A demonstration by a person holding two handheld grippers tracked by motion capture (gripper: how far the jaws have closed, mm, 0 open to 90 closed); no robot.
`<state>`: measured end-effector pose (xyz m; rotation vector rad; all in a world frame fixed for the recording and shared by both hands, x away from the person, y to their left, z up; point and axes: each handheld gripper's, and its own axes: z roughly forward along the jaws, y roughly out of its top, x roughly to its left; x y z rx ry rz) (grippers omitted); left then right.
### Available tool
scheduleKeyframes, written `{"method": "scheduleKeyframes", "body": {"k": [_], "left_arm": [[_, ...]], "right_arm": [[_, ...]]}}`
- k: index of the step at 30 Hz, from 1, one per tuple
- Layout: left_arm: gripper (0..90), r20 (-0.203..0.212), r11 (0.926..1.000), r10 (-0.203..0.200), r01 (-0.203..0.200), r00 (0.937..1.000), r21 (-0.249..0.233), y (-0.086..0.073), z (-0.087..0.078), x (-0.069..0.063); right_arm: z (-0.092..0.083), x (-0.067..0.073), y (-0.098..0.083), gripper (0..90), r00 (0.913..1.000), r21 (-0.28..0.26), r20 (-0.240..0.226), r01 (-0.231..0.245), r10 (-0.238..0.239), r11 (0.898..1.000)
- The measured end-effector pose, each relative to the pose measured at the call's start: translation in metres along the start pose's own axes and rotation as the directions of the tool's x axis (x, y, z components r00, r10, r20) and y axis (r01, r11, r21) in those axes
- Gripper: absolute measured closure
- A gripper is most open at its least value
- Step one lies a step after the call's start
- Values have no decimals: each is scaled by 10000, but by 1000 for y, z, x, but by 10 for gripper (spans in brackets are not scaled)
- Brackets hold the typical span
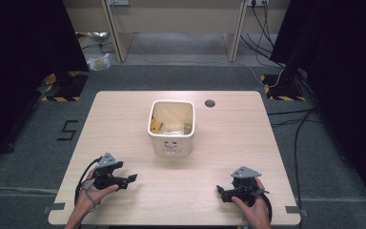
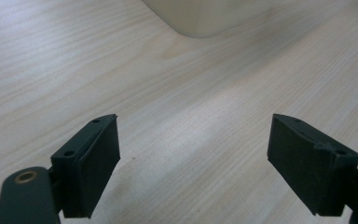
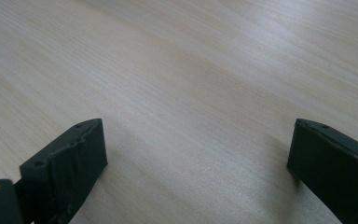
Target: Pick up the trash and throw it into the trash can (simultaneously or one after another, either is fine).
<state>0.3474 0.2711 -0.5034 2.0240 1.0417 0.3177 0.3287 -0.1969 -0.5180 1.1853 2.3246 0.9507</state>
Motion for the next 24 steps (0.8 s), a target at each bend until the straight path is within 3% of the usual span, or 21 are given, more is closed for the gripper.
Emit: {"method": "scheduleKeyframes", "body": {"k": [10, 24], "left_arm": [[161, -108, 9996, 5, -2, 9999, 277, -11, 3, -2], [161, -319, 9980, 348, -330, 9989, 533, -20, 0, -10]], "right_arm": [[0, 0, 0, 47, 10000, 4, -3, 16, -16, 10000], [0, 0, 0, 47, 10000, -3, -1, 2, -2, 10000]]}}
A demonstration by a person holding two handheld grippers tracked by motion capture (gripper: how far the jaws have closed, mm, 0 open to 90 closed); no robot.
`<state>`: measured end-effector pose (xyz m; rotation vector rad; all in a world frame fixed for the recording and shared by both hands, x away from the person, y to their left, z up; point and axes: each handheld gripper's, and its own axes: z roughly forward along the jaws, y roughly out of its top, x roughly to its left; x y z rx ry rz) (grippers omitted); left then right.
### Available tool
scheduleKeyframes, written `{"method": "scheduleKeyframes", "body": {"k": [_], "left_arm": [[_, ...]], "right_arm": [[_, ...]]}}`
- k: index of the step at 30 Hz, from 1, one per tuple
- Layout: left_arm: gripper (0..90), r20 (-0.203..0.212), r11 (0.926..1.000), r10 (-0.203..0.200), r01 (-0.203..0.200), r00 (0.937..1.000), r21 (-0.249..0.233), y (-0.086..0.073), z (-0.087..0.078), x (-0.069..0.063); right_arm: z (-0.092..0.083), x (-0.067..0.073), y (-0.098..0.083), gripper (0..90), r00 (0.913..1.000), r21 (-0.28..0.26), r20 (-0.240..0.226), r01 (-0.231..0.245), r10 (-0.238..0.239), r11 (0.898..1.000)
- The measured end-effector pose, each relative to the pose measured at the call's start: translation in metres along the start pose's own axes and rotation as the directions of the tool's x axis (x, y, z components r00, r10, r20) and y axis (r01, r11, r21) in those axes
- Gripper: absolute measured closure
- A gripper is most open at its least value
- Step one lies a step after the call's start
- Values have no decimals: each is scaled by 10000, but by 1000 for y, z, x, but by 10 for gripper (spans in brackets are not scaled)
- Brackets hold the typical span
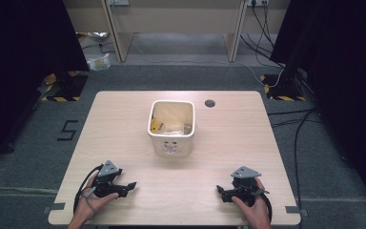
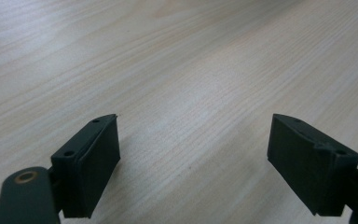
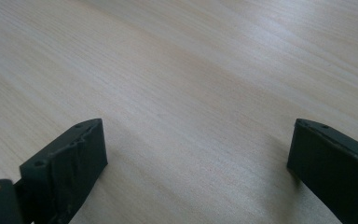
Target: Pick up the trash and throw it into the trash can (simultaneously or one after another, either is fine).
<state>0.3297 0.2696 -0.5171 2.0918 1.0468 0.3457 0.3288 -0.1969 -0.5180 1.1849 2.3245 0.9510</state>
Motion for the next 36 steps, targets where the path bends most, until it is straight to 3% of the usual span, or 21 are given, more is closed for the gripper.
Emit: {"method": "scheduleKeyframes", "body": {"k": [10, 17, 36], "left_arm": [[160, -11, 10000, 44, -44, 10000, -8, -7, -2, -8], [147, -481, 9989, 451, -456, 9978, -105, -11, 0, -16], [140, -566, 9991, 394, -402, 9976, -147, -12, 0, -20]], "right_arm": [[0, 0, 0, 47, 10000, 12, -7, 1, -1, 10000], [0, 0, 0, 47, 10000, 13, -7, 1, -1, 10000], [0, 1, 0, 47, 10000, 30, 17, -14, 14, 10000]]}}
